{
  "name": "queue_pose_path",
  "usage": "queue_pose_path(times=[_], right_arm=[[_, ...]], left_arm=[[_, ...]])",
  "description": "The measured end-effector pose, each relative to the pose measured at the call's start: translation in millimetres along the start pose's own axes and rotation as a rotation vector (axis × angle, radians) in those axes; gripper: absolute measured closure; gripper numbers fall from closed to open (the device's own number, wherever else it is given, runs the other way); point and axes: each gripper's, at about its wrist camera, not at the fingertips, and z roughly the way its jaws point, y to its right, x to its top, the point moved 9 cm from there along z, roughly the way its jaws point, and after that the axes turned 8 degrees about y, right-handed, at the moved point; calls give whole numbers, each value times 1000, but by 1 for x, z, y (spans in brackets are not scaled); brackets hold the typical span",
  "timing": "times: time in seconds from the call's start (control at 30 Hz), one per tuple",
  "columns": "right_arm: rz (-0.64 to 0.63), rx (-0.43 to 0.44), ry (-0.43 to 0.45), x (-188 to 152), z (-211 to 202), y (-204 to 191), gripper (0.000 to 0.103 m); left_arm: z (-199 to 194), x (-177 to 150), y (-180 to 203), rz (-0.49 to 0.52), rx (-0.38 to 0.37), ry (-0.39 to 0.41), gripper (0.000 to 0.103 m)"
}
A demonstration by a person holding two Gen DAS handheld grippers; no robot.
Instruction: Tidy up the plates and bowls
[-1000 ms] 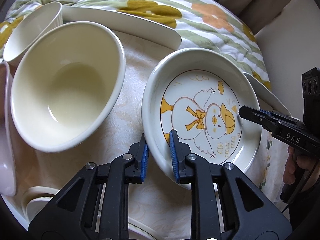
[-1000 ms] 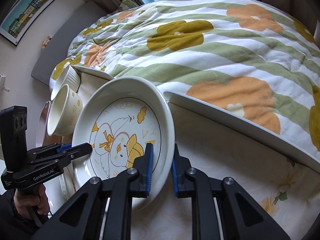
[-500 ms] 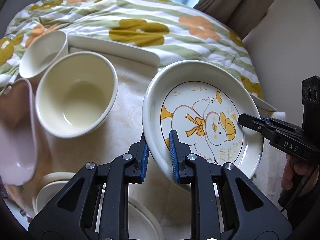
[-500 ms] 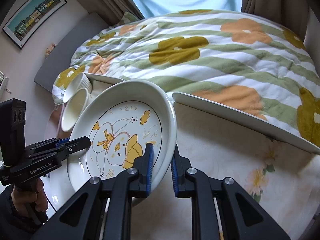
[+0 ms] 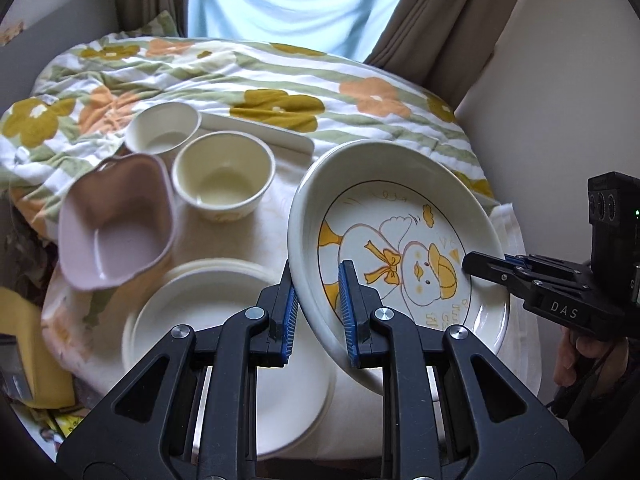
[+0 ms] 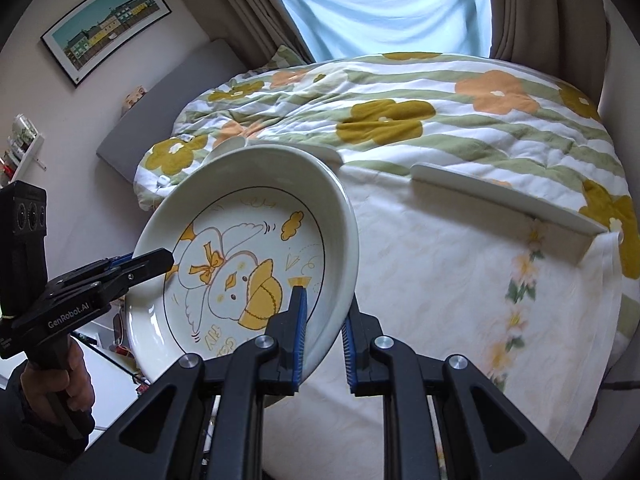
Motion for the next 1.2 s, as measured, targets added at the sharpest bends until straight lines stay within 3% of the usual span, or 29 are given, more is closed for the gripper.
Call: queue_pose_path(times=[0.13,0.43,0.9,1.2], right_arm=[[-1,-5,-17,-27,5,-26,88],[72,-32,-55,-63,28,-66,88],[144,-153,-77,-82,63,-77,88],[151,-185,-85,-87,68,-84,88]], left_arm=[[-14,-27,-23,-32,-8,-37,86],[-14,-71,-82,18,-40,-138,86],[29,-89,-124,71,-100,-259,86],[40,-91,-129,158,-64,-280,86]])
